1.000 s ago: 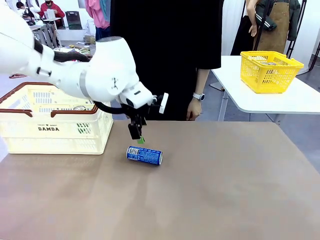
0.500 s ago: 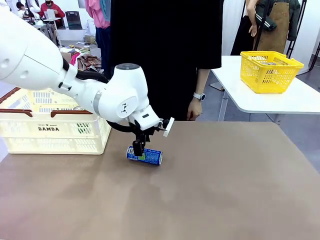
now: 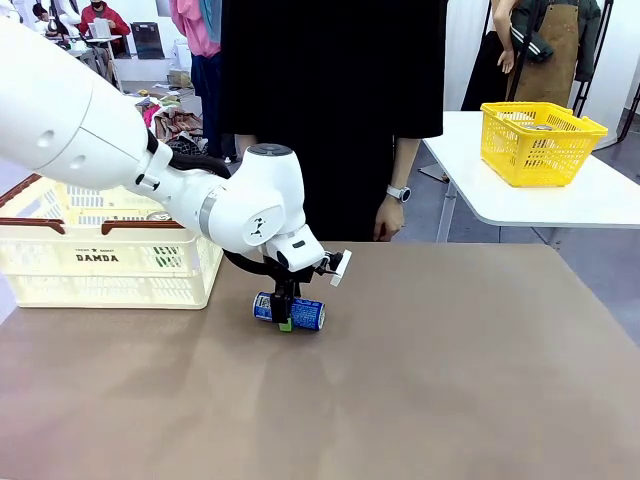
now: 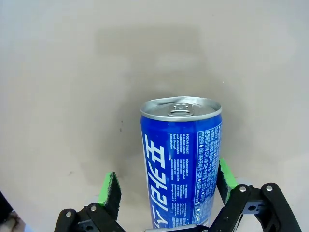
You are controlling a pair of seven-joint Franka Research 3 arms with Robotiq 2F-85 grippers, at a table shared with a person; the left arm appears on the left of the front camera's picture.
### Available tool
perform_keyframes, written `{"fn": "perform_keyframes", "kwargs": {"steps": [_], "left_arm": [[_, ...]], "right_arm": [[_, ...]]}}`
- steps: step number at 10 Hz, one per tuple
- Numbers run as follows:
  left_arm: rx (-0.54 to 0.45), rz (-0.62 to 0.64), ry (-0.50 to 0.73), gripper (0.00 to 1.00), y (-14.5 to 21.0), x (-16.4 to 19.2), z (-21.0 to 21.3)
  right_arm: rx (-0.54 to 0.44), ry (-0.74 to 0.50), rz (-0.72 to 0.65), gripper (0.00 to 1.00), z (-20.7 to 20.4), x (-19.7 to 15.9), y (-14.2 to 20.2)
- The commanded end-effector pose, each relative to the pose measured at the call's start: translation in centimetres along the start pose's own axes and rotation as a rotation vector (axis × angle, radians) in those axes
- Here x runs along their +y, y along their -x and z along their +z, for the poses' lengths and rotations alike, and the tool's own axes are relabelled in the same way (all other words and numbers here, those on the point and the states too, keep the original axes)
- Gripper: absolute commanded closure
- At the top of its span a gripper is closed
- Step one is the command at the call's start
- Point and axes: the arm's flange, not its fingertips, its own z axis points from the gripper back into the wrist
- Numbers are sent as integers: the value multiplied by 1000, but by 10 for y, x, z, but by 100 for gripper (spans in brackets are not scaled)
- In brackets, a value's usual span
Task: Place the drinks into the Shopping basket.
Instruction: Pick up one drink and place it into the Shopping basket.
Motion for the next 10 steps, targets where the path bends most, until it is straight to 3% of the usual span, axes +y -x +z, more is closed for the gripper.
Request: {"fn": "perform_keyframes", "kwargs": {"steps": [1,2,3,4,5,10], "left_arm": [[12,16,-9,0,-3,3,4],[17,18,-14,0,-4,3,5],[21,17,-23,15,-4,3,5],[45,16,-24,64,-4,4,6],[43,19,-26,100,-2,4,8],[-5,-12,-1,100,0,5,11]], "right_arm": [[0,-7,4,0,1,2,0],[0,-7,4,0,1,2,0],[0,-7,4,0,1,2,0],[0,-7,4,0,1,2,0],[0,-7,4,0,1,2,0],[0,-7,4,0,1,2,0]]}}
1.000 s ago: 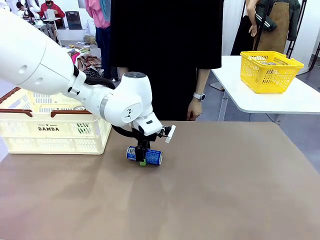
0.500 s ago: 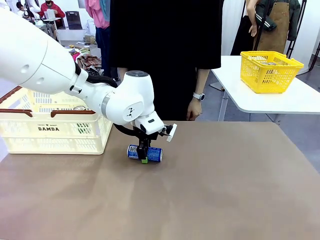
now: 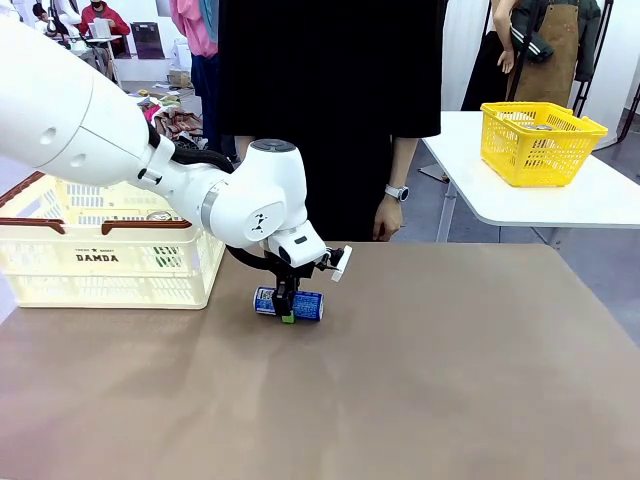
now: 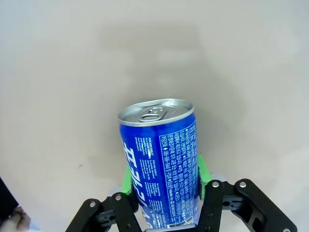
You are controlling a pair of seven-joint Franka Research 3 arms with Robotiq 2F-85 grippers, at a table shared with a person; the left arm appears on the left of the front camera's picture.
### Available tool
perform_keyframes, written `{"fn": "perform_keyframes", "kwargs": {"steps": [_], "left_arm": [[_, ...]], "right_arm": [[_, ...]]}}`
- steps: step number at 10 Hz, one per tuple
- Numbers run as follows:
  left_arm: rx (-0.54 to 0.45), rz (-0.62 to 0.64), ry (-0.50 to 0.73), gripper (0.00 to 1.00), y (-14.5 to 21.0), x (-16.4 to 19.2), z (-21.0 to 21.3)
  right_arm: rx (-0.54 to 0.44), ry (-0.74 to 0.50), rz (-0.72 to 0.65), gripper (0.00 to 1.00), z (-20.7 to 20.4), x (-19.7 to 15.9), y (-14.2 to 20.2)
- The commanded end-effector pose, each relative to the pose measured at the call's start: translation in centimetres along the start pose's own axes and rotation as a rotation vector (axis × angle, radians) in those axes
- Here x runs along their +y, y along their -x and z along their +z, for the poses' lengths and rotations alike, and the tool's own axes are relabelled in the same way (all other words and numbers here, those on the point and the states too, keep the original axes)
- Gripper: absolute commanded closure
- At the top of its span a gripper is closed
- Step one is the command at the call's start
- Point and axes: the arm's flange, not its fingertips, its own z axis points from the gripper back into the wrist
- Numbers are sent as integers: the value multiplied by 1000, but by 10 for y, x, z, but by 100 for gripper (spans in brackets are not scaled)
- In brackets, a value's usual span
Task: Place the drinks into the Shopping basket.
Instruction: Pick up one drink and place it into the Shopping basket.
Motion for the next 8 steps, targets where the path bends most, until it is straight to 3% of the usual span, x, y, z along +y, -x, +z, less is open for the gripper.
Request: {"fn": "perform_keyframes", "kwargs": {"steps": [1,4,7,8], "left_arm": [[-18,-12,13,100,2,-1,5],[-91,-52,65,100,6,-8,32],[-73,4,-15,100,17,-40,139],[-84,20,7,100,23,-48,166]], "right_arm": [[0,-7,4,0,1,2,0],[0,-7,4,0,1,2,0],[0,-7,4,0,1,2,0],[0,-7,4,0,1,2,0]]}}
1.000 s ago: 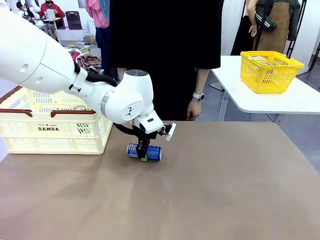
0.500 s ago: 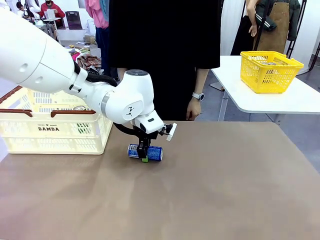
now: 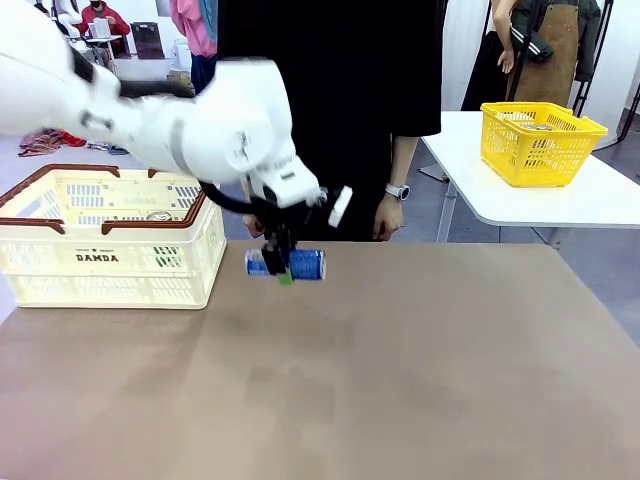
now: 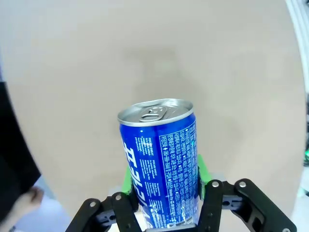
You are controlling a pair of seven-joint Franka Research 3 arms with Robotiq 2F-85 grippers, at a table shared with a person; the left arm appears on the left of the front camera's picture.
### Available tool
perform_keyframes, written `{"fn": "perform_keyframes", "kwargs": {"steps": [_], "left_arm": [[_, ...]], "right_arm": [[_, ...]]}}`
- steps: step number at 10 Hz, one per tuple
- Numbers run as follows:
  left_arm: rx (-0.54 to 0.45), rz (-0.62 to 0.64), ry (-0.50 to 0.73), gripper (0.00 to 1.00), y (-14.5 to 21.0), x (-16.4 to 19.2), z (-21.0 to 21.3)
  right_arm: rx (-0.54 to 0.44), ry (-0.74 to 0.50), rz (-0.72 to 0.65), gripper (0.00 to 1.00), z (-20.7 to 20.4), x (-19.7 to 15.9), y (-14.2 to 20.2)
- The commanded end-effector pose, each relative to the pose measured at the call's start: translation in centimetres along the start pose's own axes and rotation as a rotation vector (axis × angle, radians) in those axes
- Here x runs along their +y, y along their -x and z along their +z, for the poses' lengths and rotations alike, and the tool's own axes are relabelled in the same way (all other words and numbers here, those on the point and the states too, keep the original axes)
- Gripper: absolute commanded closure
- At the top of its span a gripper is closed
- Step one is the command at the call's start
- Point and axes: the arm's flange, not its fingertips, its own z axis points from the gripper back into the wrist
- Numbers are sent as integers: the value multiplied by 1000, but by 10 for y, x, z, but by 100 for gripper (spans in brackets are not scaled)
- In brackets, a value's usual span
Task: Place the drinks into the Shopping basket.
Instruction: Pick up one drink and place it into the Shopping basket.
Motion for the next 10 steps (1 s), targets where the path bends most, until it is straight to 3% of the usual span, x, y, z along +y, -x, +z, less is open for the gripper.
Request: {"fn": "perform_keyframes", "kwargs": {"steps": [1,4,5,9,10], "left_arm": [[41,37,31,100,24,-18,47],[-39,71,-56,100,37,-18,79],[29,61,-13,100,29,-21,79],[20,60,-9,100,28,-19,76],[27,150,18,100,37,-12,88]], "right_arm": [[0,-7,4,0,1,2,0],[0,-7,4,0,1,2,0],[0,-7,4,0,1,2,0],[0,-7,4,0,1,2,0],[0,-7,4,0,1,2,0]]}}
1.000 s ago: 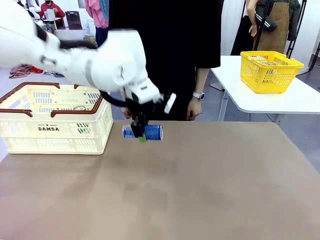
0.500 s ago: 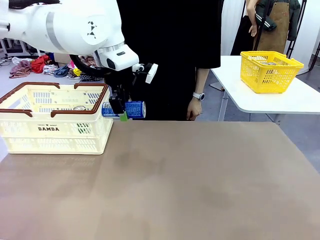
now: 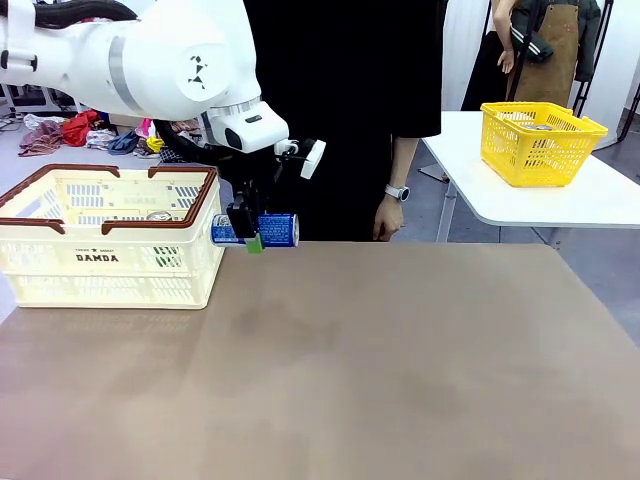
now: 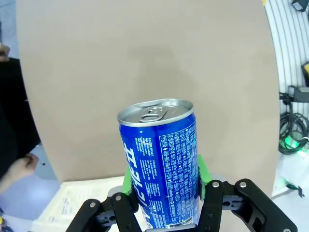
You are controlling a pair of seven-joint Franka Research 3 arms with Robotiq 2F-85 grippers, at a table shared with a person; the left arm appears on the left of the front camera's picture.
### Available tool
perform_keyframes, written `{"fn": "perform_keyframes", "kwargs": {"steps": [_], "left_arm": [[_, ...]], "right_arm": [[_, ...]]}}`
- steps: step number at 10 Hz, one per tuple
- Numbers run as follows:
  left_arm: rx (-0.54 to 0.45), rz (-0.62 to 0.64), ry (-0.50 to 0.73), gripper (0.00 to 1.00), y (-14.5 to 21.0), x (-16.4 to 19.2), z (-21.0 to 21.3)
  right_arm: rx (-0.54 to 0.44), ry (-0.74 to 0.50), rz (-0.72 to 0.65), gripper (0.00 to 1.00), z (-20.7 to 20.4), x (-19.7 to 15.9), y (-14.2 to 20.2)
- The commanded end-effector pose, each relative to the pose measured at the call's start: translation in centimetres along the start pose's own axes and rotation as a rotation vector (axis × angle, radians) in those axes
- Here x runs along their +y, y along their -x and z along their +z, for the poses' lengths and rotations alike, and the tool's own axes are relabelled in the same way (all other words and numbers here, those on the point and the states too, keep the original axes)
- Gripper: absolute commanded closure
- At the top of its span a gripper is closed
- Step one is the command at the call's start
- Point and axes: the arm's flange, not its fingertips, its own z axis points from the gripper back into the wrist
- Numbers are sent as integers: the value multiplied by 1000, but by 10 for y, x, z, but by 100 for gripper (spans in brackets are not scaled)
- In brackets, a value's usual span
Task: Place the drinks into the Shopping basket.
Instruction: Pick up one drink and place it into the Shopping basket.
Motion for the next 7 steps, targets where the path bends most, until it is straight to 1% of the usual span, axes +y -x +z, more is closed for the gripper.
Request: {"fn": "perform_keyframes", "kwargs": {"steps": [1,3,5,6,7], "left_arm": [[-34,194,3,100,41,24,45],[-168,527,-12,100,131,55,97],[-290,875,-46,100,235,83,135],[-323,1024,-74,100,279,94,145],[-342,1165,-64,100,319,101,146]], "right_arm": [[0,-7,4,0,1,2,0],[0,-7,4,0,1,2,0],[0,-7,4,0,1,2,0],[0,-7,4,0,1,2,0],[0,-7,4,0,1,2,0]]}}
